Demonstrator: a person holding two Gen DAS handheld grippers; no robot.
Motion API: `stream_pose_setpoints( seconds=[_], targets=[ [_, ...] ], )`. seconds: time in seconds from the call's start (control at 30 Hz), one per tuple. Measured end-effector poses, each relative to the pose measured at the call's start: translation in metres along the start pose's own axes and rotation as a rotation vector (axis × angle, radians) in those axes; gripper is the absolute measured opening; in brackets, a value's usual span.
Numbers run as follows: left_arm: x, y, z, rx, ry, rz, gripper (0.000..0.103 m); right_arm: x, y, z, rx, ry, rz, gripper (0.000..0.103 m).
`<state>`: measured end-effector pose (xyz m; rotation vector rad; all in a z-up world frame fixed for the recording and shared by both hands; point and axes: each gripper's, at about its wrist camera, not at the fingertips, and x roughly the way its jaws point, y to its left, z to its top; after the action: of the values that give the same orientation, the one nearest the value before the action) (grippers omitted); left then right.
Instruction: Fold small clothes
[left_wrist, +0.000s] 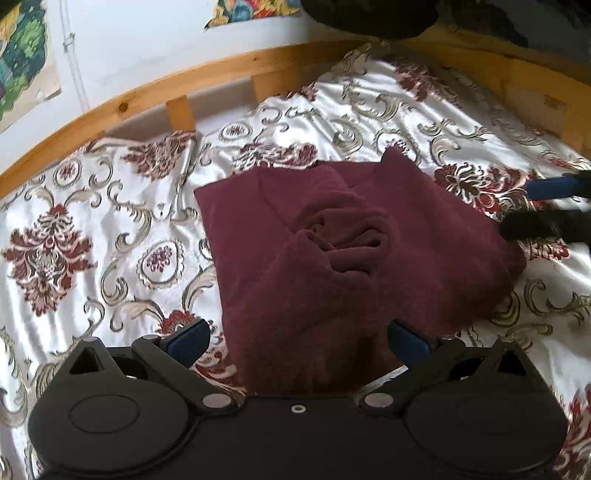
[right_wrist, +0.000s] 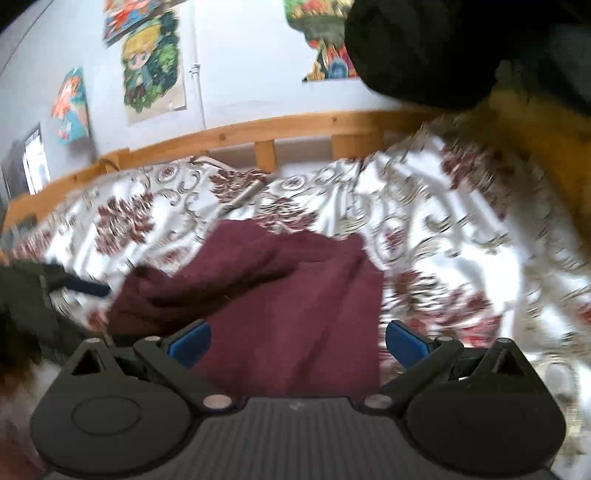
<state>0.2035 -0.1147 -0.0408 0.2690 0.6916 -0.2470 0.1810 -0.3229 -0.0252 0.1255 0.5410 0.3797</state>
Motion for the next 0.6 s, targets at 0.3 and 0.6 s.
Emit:
stream_pose_setpoints(
  seconds=[0.3,0.6],
  targets=[
    [-0.007,0.020,-0.009,0.046,-0.119,-0.038,0.086,0.103,0.011,0.047,0.182,0.169,0.156,0.102],
    [0.006,0.012,-0.008,0.090,-0.100,-0.100,0.046,0.168,-0.005,0.043,0.446,0.212,0.066,0.073]
  ],
)
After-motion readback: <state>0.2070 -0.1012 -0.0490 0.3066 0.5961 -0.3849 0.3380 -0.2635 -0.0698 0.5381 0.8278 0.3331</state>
